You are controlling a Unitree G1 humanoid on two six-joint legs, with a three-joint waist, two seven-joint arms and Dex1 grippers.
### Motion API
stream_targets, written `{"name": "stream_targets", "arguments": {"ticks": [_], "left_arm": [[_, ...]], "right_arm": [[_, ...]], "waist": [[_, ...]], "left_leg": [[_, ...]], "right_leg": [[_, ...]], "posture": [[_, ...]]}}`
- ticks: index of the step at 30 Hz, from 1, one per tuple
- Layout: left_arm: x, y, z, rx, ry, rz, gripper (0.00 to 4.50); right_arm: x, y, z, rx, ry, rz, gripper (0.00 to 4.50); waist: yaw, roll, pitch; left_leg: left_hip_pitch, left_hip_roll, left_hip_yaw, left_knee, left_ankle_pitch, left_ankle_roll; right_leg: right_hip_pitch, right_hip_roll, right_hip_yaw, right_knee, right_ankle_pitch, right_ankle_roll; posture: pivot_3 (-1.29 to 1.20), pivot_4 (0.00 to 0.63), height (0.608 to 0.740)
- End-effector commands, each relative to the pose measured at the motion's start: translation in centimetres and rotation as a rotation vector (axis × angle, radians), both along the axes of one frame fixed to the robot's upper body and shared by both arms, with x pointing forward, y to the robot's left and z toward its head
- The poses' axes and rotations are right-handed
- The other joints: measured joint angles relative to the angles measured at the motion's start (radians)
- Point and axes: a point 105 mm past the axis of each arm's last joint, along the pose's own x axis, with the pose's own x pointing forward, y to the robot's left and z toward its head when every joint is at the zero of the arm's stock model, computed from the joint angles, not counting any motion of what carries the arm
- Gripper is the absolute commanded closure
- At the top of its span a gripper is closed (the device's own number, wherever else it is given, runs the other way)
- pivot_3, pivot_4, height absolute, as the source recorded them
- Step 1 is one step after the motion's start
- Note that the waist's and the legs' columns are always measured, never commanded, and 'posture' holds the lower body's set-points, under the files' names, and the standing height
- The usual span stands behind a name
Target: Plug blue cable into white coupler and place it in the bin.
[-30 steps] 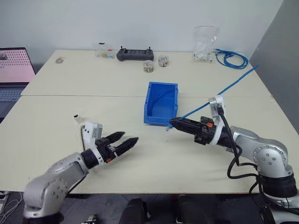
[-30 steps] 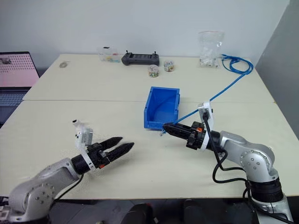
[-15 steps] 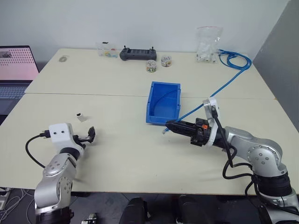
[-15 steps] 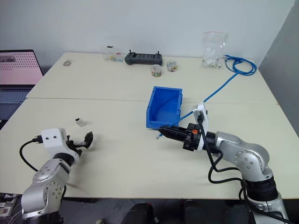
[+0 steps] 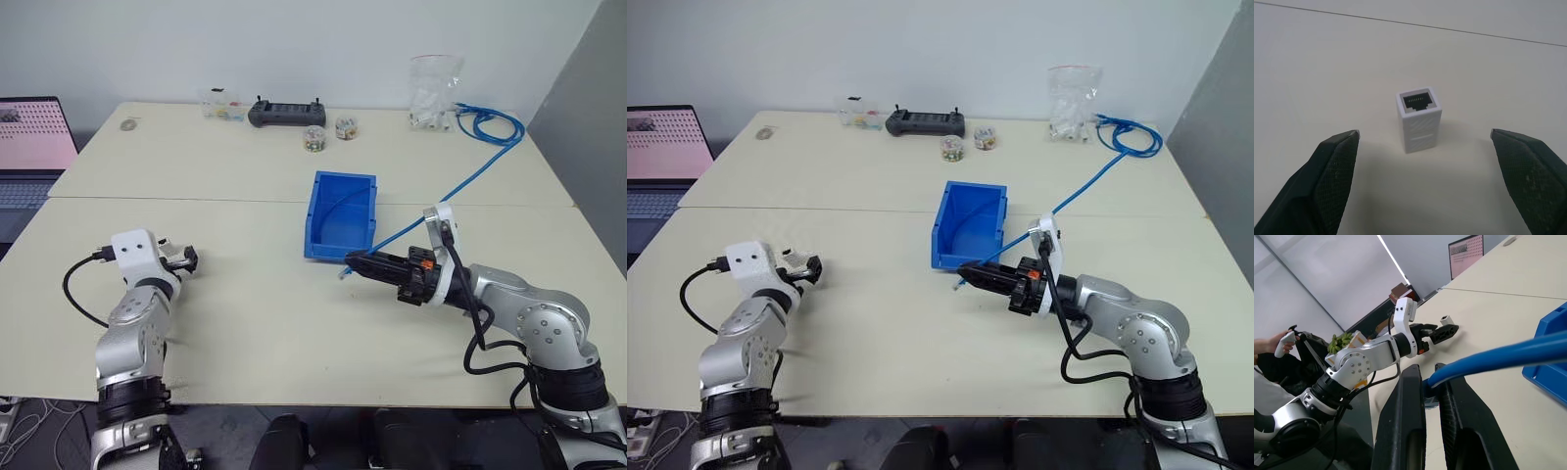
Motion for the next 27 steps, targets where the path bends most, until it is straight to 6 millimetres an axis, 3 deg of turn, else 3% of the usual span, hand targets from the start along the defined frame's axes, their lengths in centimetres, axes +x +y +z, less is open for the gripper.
{"name": "stream_targets", "arguments": {"ticks": [1,10,16,27], "left_arm": [[0.6,1.1,1.5,0.048,-0.04,0.043,0.0],[1.0,1.5,1.3,0.064,-0.019,0.055,0.0],[1.1,2.3,1.3,0.073,-0.008,0.074,1.05],[1.5,2.4,0.6,0.103,0.033,0.055,3.52]], "right_arm": [[-0.3,0.0,1.2,0.023,-0.046,0.014,4.39],[-0.4,0.1,1.2,0.025,-0.047,0.014,4.39],[-0.4,0.1,1.2,0.026,-0.048,0.014,4.39],[-0.5,0.2,1.3,0.027,-0.051,0.013,4.39]], "waist": [[0.0,0.0,0.0],[0.0,0.0,0.0],[0.0,0.0,0.0],[0.0,0.0,0.0]], "left_leg": [[0.0,0.0,0.0,0.0,0.0,0.0],[-0.005,0.0,0.0,0.001,0.0,0.0],[-0.005,0.0,0.0,0.001,0.0,0.0],[-0.006,0.0,0.0,0.002,0.0,0.0]], "right_leg": [[0.0,0.0,0.0,0.0,0.0,0.0],[-0.005,0.0,0.0,0.001,0.001,0.0],[-0.005,0.0,0.0,0.001,0.001,0.0],[-0.005,0.0,0.0,0.001,0.001,0.0]], "posture": [[0.0,0.15,0.74],[0.0,0.15,0.74],[0.0,0.15,0.74],[0.0,0.15,0.74]]}}
